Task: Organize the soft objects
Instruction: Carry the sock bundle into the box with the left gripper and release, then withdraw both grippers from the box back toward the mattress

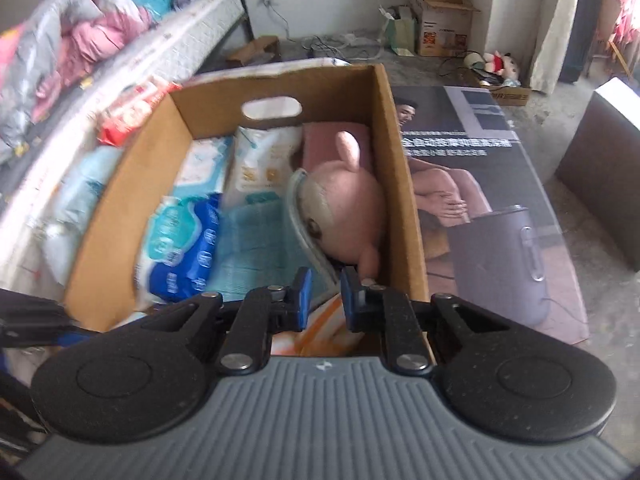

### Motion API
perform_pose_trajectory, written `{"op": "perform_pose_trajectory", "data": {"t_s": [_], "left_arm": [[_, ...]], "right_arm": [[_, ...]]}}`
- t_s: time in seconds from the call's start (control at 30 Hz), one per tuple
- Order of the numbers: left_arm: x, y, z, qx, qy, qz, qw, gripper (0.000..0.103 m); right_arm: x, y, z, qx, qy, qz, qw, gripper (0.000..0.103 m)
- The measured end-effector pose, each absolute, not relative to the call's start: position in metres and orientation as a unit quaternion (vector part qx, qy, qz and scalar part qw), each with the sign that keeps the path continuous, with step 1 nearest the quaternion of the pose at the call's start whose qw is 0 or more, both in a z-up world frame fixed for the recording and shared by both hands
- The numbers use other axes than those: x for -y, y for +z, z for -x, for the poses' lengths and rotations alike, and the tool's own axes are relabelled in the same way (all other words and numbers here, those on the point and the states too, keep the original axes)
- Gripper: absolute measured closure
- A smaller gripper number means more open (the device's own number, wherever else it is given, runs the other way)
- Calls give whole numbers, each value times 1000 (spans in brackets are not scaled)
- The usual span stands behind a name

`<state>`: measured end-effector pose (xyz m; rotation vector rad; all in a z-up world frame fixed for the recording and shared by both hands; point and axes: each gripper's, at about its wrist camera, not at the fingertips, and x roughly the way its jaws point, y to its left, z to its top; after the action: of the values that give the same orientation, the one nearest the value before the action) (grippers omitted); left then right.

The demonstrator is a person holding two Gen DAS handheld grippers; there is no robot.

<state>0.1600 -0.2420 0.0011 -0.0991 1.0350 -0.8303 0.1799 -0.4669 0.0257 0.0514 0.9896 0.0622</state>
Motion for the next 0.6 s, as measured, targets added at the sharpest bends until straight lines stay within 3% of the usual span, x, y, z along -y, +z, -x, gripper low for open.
{"op": "perform_pose_trajectory", "data": {"t_s": [0.3, 0.6], "left_arm": [[196, 25, -143, -441, -362, 38, 820, 44], [133, 42, -119, -402, -305, 40, 862, 39]], "right_arm": [[457, 25, -183, -492, 83, -84, 863, 85], [405, -37, -242, -612, 140, -131, 767, 76]]}}
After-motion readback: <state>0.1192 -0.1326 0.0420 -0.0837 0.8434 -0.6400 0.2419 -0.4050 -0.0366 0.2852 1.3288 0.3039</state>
